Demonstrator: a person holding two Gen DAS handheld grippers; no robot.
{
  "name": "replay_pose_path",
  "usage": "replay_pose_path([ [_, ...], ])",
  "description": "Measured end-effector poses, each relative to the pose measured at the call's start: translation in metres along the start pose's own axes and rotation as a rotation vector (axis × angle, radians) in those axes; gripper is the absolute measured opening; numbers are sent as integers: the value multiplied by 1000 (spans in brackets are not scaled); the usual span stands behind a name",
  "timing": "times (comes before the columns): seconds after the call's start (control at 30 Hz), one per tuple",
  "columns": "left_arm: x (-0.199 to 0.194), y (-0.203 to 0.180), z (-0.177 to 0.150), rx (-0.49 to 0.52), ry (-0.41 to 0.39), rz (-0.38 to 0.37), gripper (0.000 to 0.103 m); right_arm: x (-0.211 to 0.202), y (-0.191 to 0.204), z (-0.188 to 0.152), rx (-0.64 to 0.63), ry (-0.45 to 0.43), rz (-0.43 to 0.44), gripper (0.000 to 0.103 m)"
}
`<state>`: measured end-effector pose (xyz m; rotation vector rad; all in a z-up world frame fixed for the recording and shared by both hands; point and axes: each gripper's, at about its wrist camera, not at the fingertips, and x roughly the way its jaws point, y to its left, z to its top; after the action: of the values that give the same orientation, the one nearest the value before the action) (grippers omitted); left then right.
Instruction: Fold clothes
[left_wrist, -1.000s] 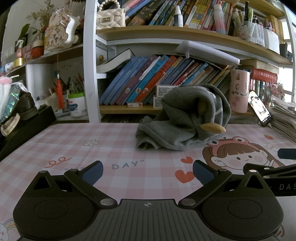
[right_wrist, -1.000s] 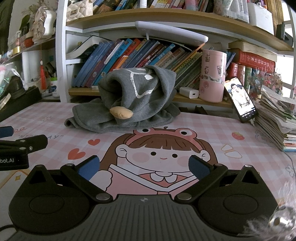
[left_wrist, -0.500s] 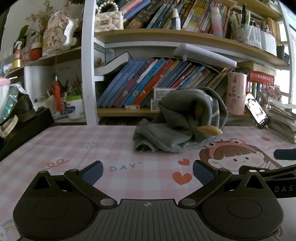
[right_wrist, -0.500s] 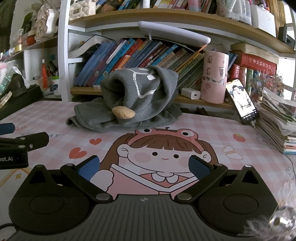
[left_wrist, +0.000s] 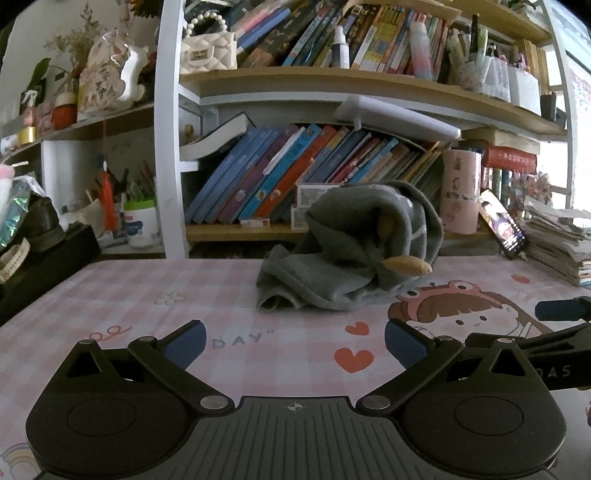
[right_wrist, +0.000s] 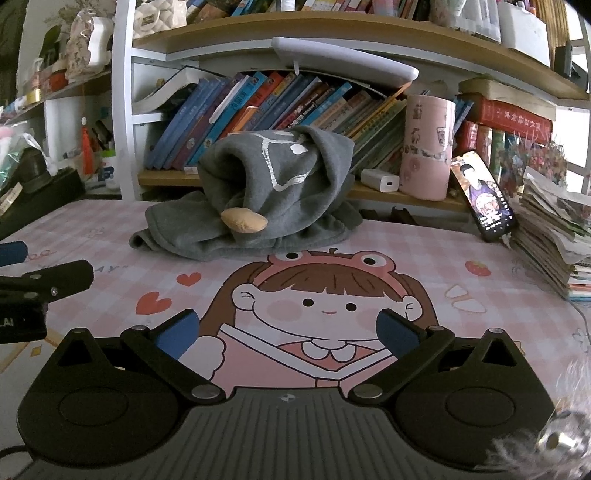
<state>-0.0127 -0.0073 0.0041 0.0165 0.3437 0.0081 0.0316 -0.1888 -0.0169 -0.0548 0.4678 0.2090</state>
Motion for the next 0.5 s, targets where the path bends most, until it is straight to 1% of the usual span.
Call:
replay_pose_path([
  [0.23,-6,0,1,12,-31,-2,103,-3,3,3,-2,-3,7,103],
  [0.4,-11,4,3,-7,-53,5,103,-4,6,8,-13,1,-14,103],
  [0.5,-12,6,3,-14,-58,14,103,-5,5,6,1,-27,3,103],
])
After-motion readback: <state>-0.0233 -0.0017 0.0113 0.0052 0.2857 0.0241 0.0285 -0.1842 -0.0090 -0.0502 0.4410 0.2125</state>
